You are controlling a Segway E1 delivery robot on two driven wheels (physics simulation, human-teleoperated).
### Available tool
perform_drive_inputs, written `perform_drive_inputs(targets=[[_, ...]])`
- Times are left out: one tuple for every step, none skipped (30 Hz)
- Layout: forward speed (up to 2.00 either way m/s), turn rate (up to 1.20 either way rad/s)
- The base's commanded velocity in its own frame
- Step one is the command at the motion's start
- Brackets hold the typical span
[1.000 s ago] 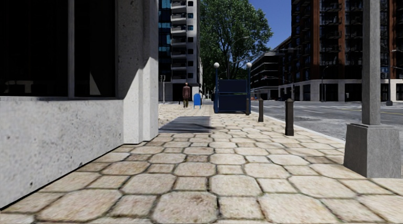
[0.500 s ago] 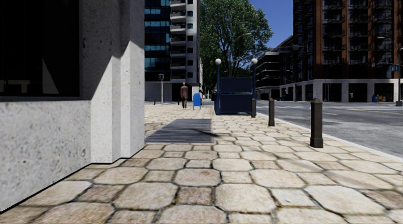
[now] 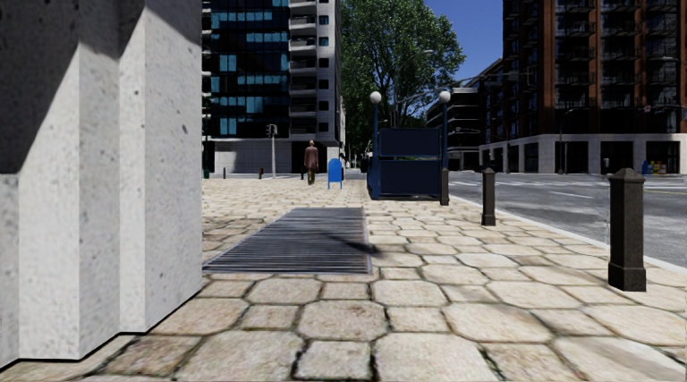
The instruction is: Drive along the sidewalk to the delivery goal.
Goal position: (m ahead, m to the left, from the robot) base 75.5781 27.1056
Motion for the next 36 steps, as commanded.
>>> perform_drive_inputs(targets=[[2.00,0.00],[2.00,0.00],[2.00,0.00],[2.00,0.00],[2.00,0.00],[2.00,0.00],[2.00,0.00],[2.00,0.00],[2.00,0.08],[2.00,0.08],[2.00,0.23],[2.00,0.49],[2.00,0.49],[2.00,0.63],[2.00,0.67],[2.00,0.68],[2.00,0.68],[2.00,0.68],[2.00,0.68],[2.00,0.60],[2.00,0.60],[2.00,0.46],[2.00,0.27],[2.00,0.27],[2.00,0.17],[2.00,0.05],[2.00,0.00],[2.00,0.00],[2.00,0.00],[2.00,0.00],[2.00,0.00],[2.00,0.00],[2.00,0.00],[2.00,0.00],[2.00,0.00],[2.00,0.00]])
